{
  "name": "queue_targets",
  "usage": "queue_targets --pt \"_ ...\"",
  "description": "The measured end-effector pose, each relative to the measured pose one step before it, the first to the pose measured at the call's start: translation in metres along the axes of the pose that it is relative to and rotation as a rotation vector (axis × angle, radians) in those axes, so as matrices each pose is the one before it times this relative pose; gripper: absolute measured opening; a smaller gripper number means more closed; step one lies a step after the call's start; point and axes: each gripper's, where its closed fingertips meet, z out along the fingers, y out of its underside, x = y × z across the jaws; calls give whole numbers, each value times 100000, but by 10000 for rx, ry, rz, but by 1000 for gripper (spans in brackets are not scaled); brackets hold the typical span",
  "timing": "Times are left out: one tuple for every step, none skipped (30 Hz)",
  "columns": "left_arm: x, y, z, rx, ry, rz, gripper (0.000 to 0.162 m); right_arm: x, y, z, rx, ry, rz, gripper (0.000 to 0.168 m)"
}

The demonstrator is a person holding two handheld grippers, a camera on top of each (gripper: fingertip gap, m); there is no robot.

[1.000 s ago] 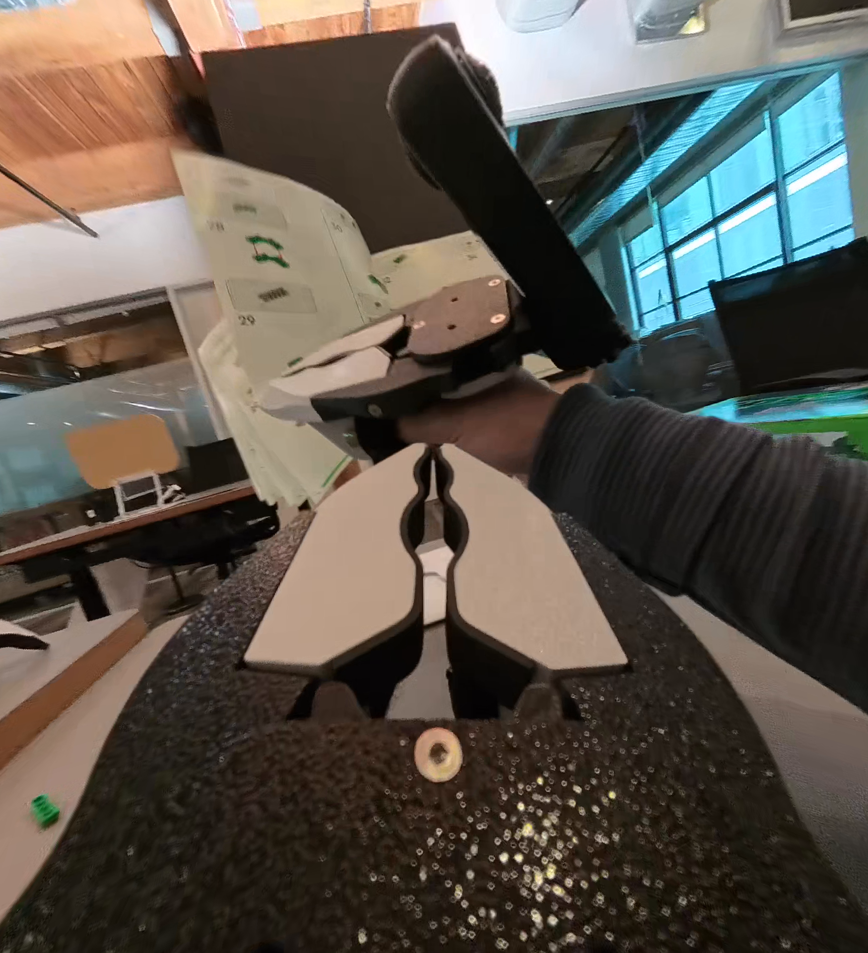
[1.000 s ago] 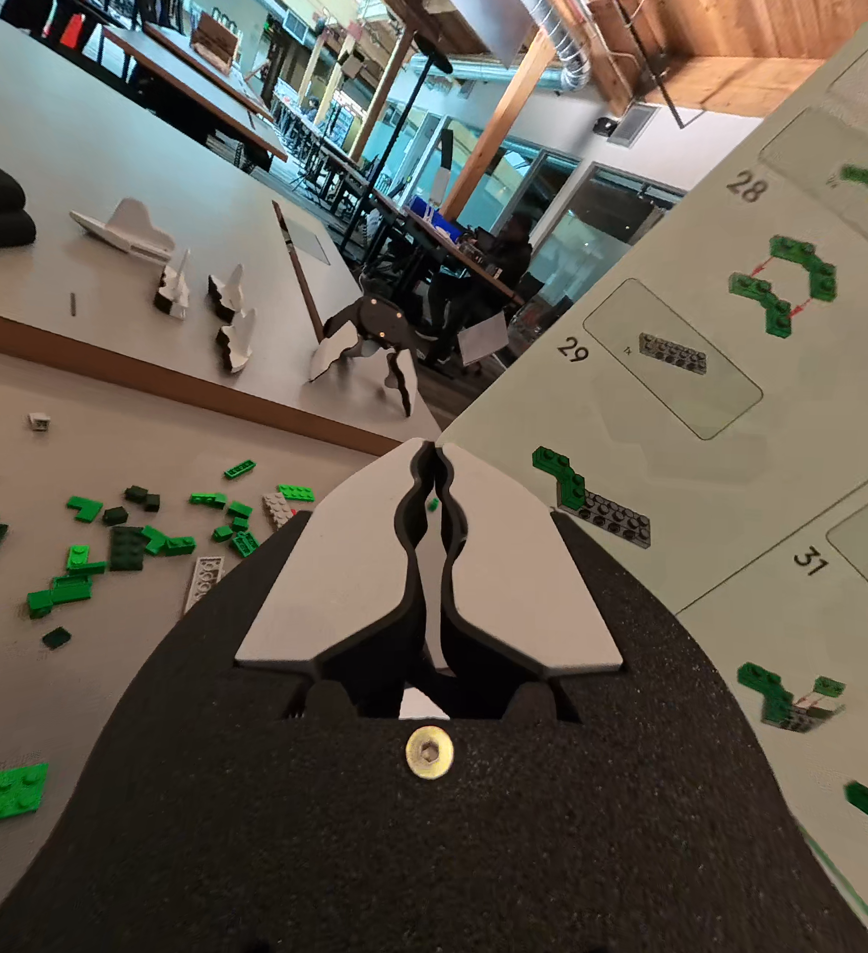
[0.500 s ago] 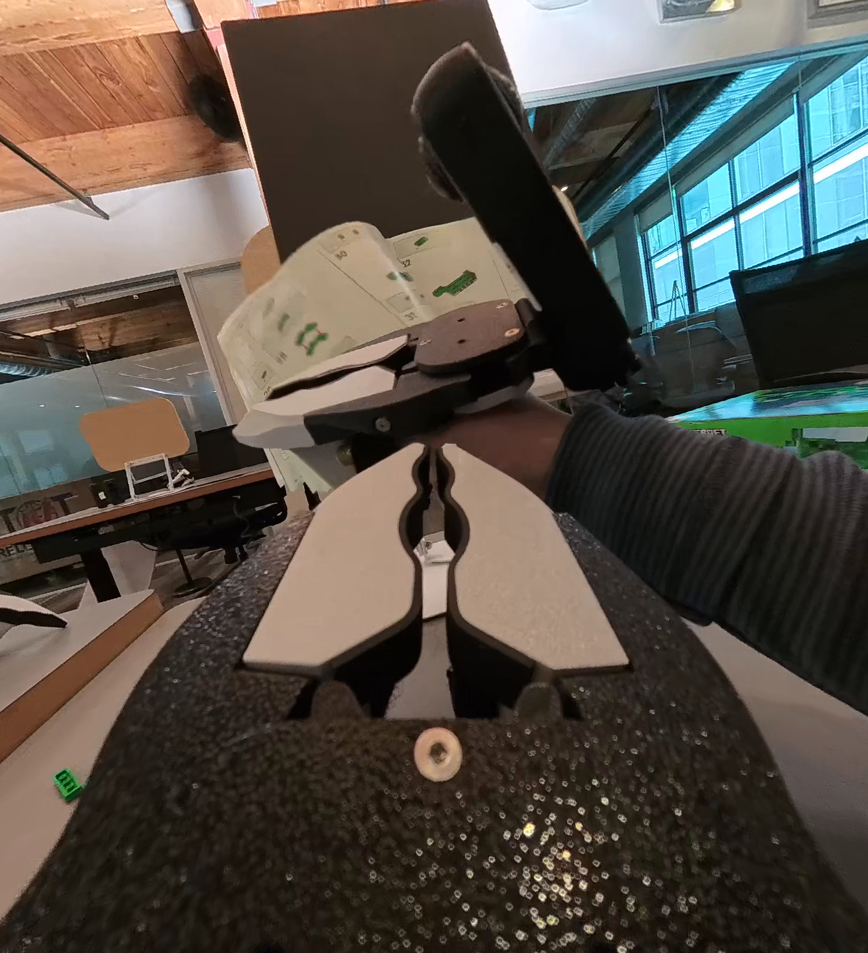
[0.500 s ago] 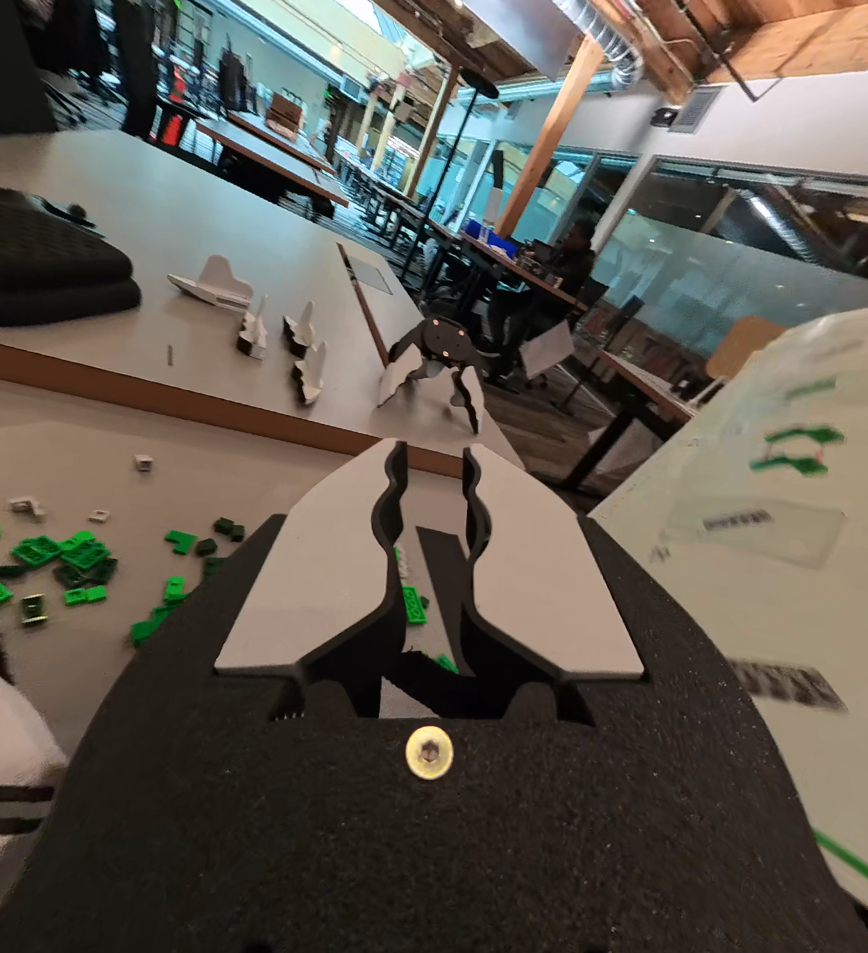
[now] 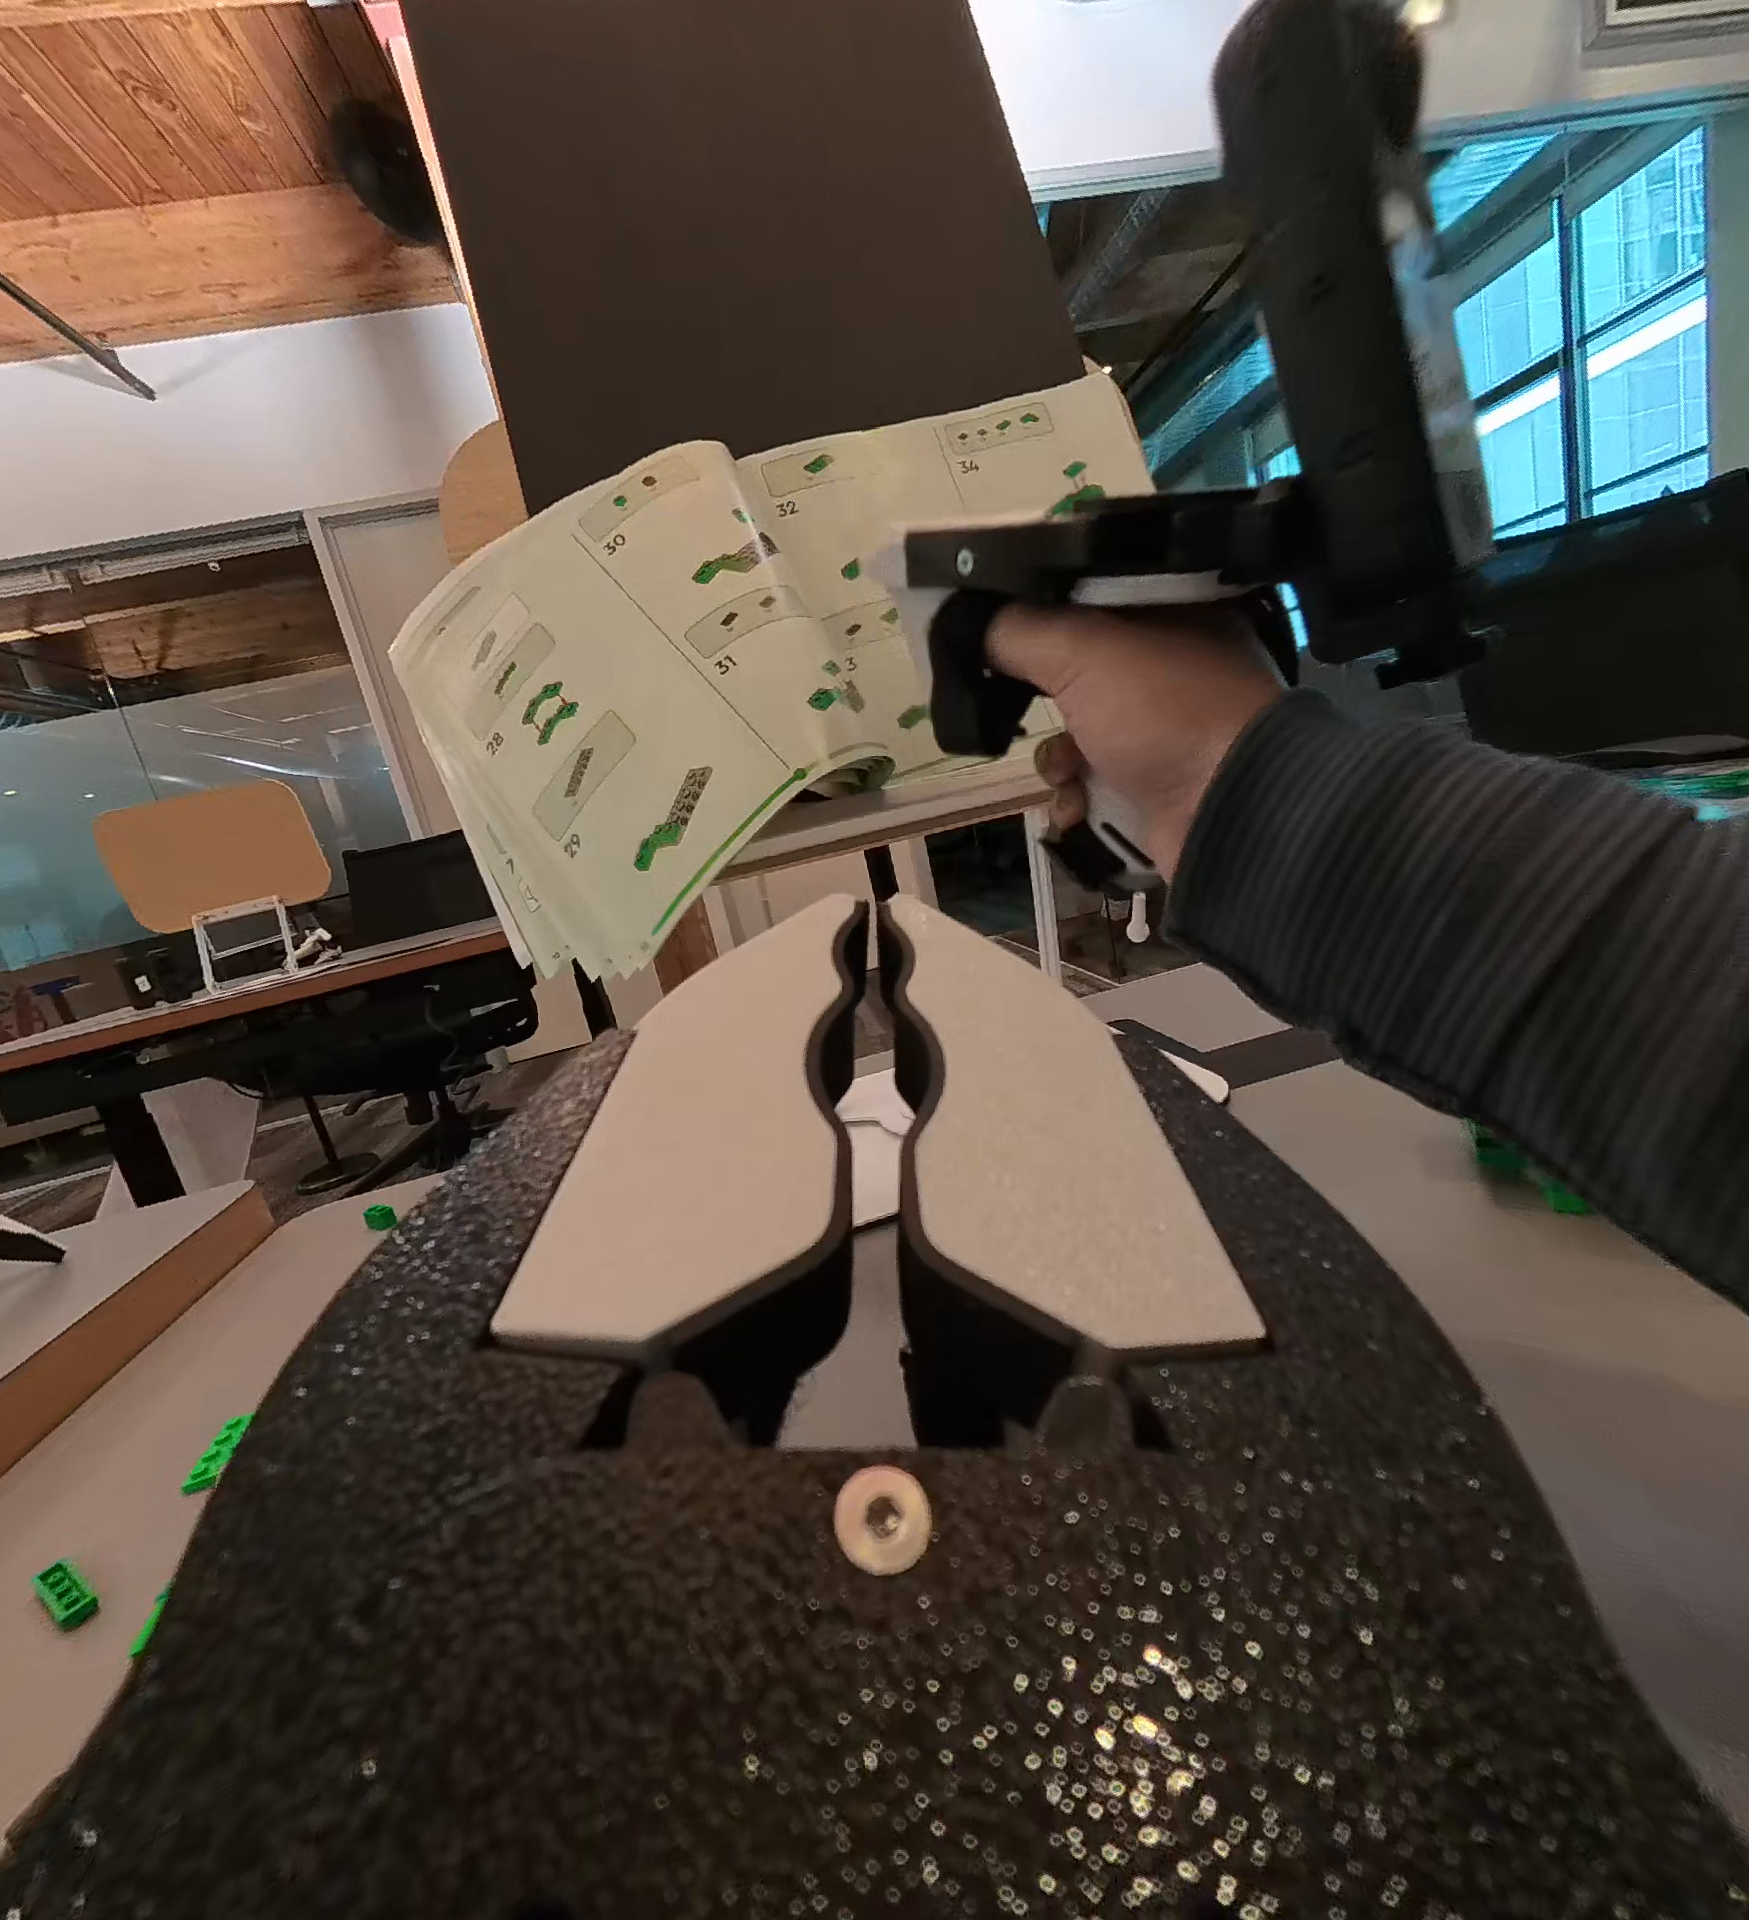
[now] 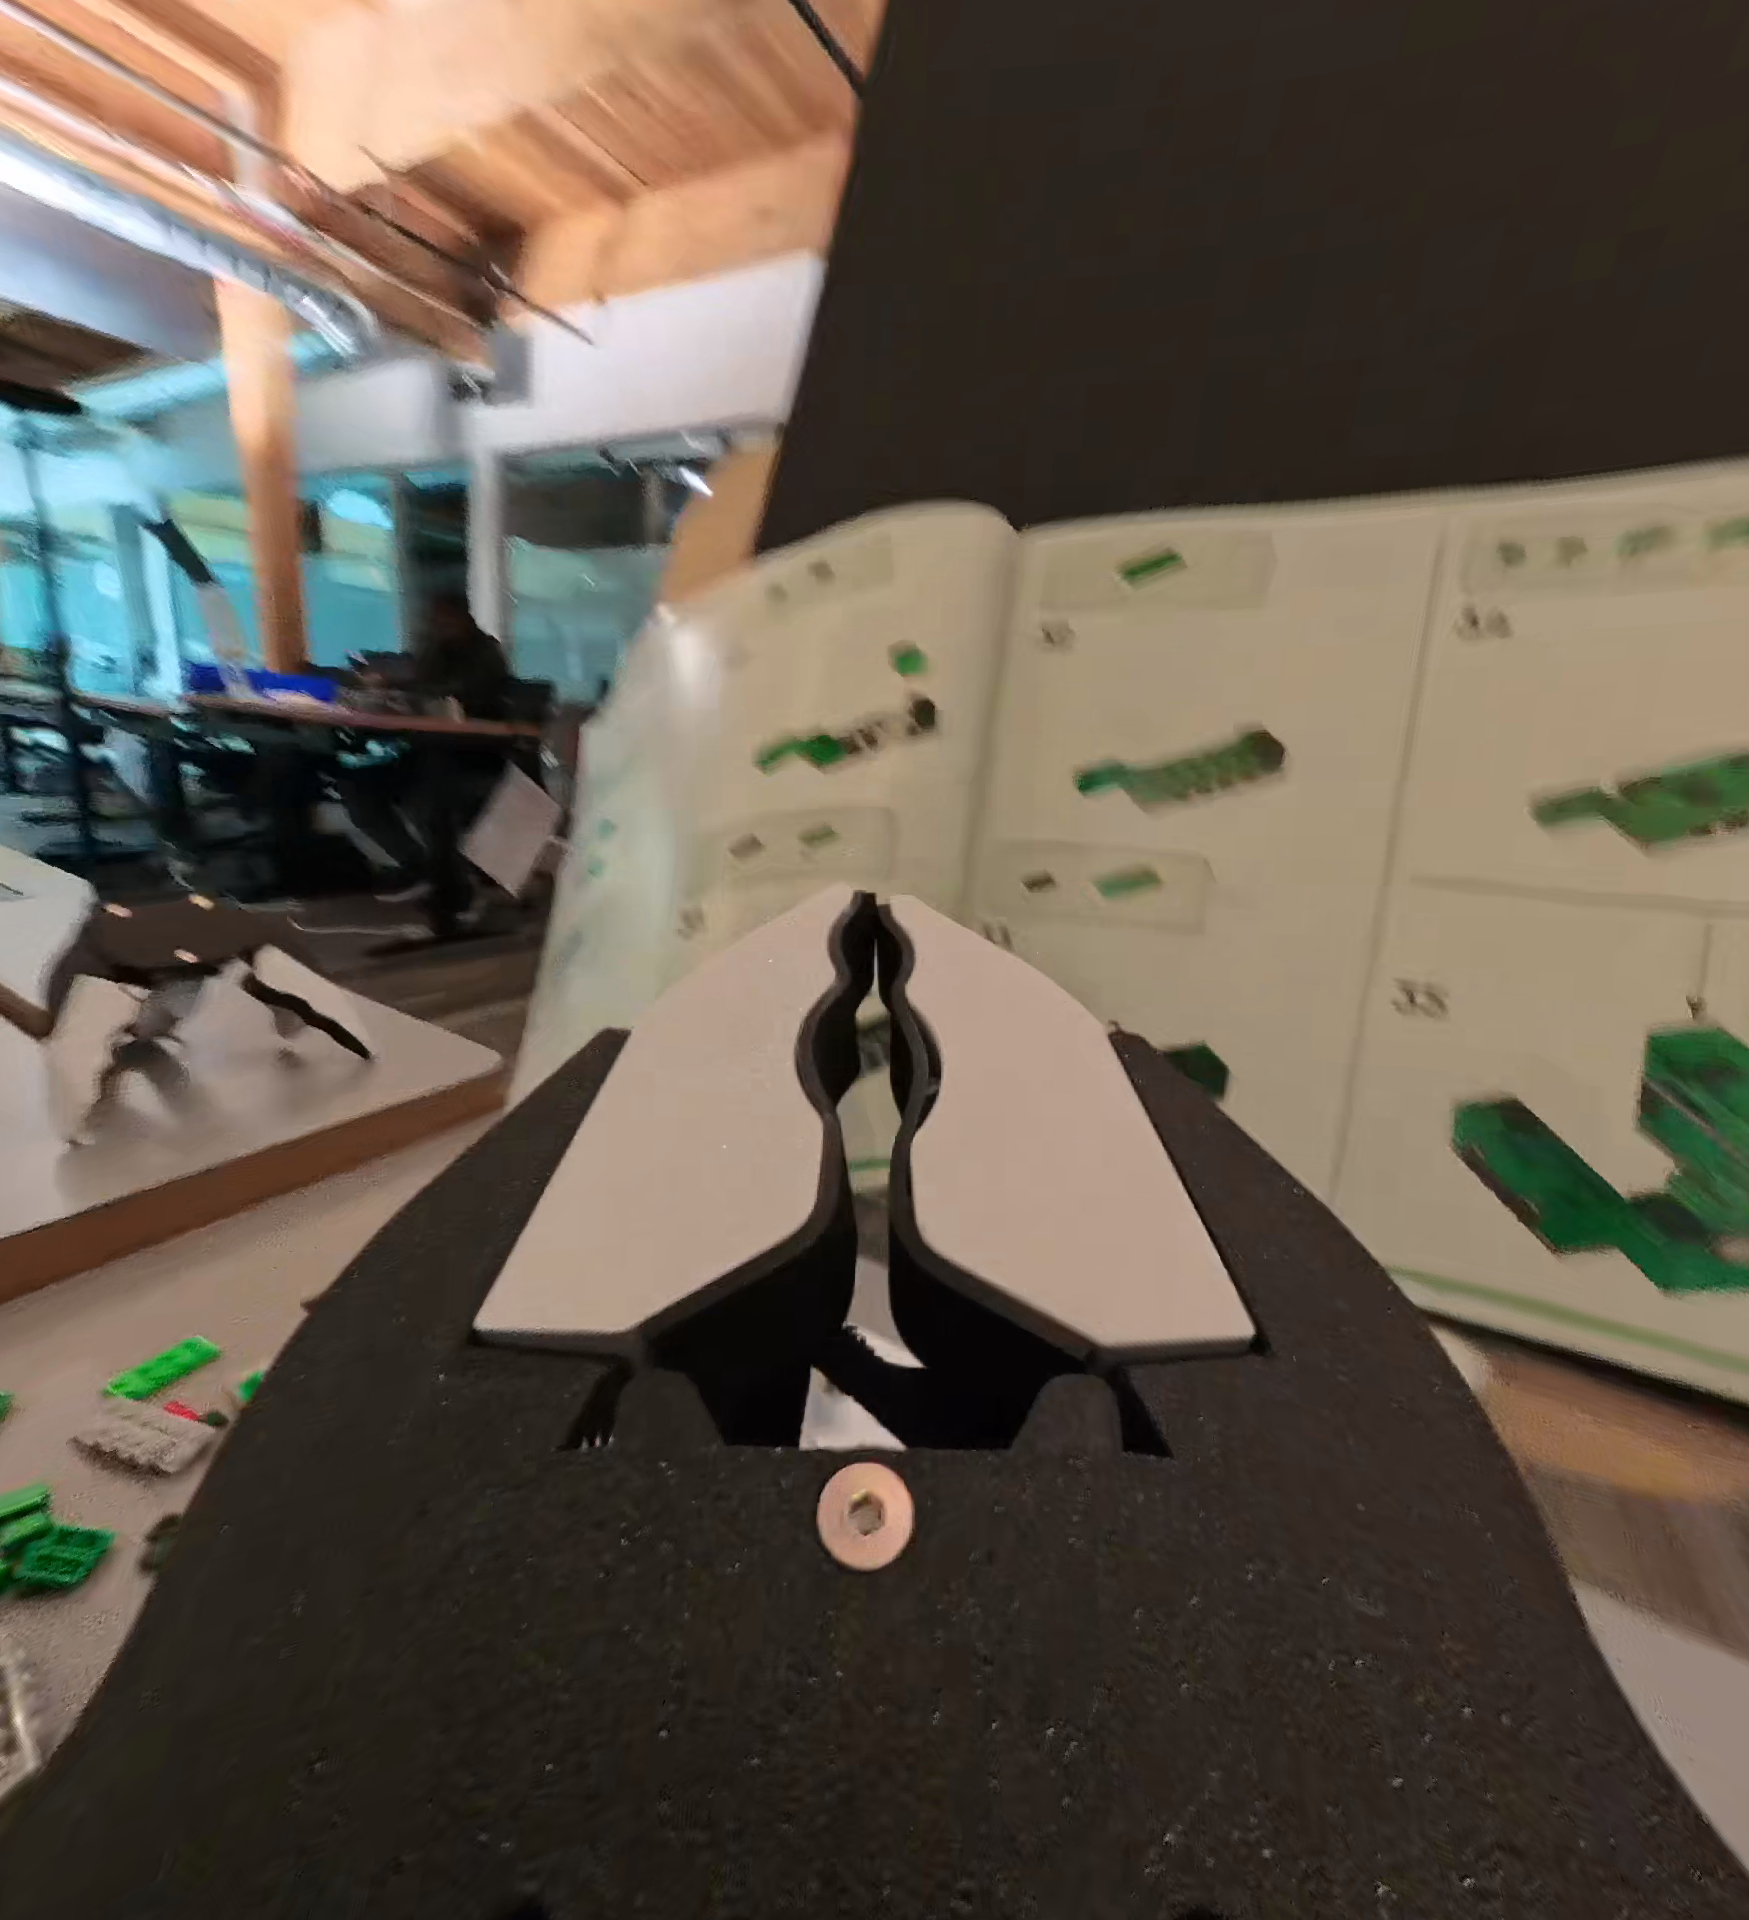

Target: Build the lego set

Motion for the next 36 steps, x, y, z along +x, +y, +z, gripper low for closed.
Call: queue_targets --pt "59 17 19 -12 20 4 1 703 1142 282 -579 341 97 0" --pt "71 32 18 -13 33 2 1 370 1001 331 -485 199 95 0" --pt "83 28 19 -17 42 -1 1 97 859 347 -410 98 107 0" --pt "54 26 10 -17 24 -2 1 -101 728 342 -336 35 99 0" --pt "40 31 18 -13 14 9 1 -383 507 308 -228 -108 4 0" --pt "42 19 13 -12 21 11 1 -747 246 245 -84 -316 -143 0" --pt "45 28 14 -16 24 -1 1 -1174 -18 151 68 -573 -293 0" --pt "36 29 9 -16 22 -10 1 -1348 -143 110 108 -678 -355 0" --pt "43 22 21 -16 21 -19 1 -887 -65 93 7 -350 -293 0" --pt "51 41 18 -21 33 -17 1 -525 -70 81 -16 -129 -219 0" --pt "63 58 34 -29 42 -19 0 -565 -128 36 24 -214 -160 0" --pt "55 68 37 -38 43 -33 0 -545 -168 -23 42 -268 -113 0" --pt "70 73 44 -40 51 -33 0 -296 -185 -79 34 -150 -94 0" --pt "52 95 49 -46 41 -32 0 -34 -214 -169 39 -18 -107 0" --pt "34 89 25 -55 29 -31 0 50 -285 -239 55 0 -128 0" --pt "-4 53 23 -38 7 -33 0 69 -286 -339 38 -19 -86 0" --pt "-10 -3 7 -11 10 -32 0 49 -142 -448 -6 17 78 0" --pt "20 -23 14 -10 39 -26 0 -31 51 -555 -20 49 300 0" --pt "6 -11 11 -5 30 -19 0 -334 229 -637 -11 -59 408 0" --pt "-22 9 9 -19 0 -27 0 -676 395 -748 -14 -215 307 2" --pt "-25 -8 -2 -9 -6 -46 0 -708 569 -911 -30 -143 168 3" --pt "34 -36 6 15 14 -64 0 -640 656 -1022 -22 -27 35 2" --pt "75 -50 8 20 26 -57 0 -633 757 -1154 -93 -3 -106 2" --pt "135 -30 25 9 41 -20 0 -583 765 -1271 -125 44 -235 2" --pt "177 -3 20 -4 48 20 0 -454 635 -1384 -52 100 -310 2" --pt "193 5 24 -7 44 41 0 -464 545 -1443 -22 66 -226 2" --pt "238 0 28 -7 64 45 0 -627 445 -1505 -12 -87 -37 2" --pt "250 23 17 -15 84 36 0 -744 462 -1514 -24 -184 131 3" --pt "228 39 -4 -21 68 18 0 -506 574 -1471 -50 -18 228 5" --pt "168 28 -24 -12 40 -8 0 -202 653 -1368 -10 171 217 5" --pt "167 13 -36 0 45 -39 0 -59 639 -1231 24 216 129 5" --pt "190 17 -29 -11 78 -55 0 63 490 -1094 84 233 -66 5" --pt "174 44 -28 -27 72 -51 0 42 342 -879 86 163 -251 5" --pt "144 78 -40 -44 50 -58 0 82 201 -626 -14 130 -308 5" --pt "162 85 -29 -58 60 -94 0 173 82 -395 -78 162 -308 5" --pt "230 70 -34 -43 88 -126 0 298 -106 -256 26 231 -295 6"
